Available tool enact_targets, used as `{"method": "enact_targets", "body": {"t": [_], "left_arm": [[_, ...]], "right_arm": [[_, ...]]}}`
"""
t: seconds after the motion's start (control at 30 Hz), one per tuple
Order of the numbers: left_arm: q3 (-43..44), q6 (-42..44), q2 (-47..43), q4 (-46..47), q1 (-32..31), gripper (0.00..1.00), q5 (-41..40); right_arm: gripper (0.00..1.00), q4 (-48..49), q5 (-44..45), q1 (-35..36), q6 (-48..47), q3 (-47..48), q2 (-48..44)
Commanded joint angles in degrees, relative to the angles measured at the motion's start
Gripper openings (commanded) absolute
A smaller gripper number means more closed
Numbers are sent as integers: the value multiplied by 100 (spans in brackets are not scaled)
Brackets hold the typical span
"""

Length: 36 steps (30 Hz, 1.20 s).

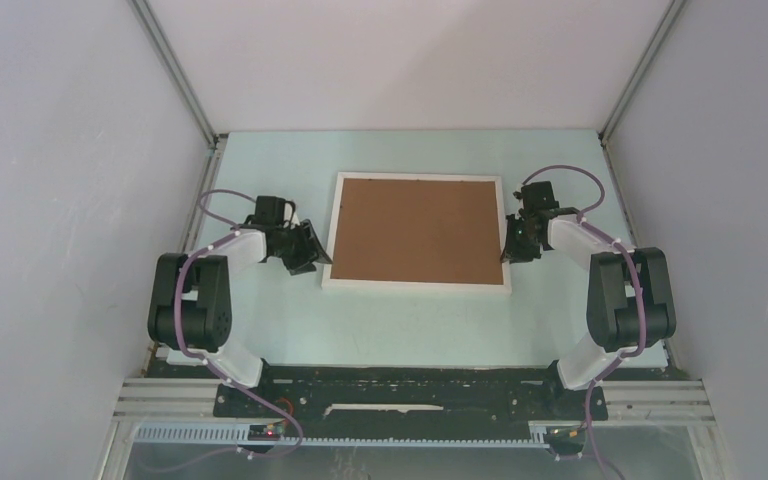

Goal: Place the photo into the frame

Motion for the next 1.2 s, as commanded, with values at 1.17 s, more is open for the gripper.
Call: {"method": "enact_targets", "body": {"t": [1.17], "left_arm": [[657, 130, 659, -68, -121, 53, -289]], "right_arm": [[0, -84, -301, 141, 15, -68, -107]]}}
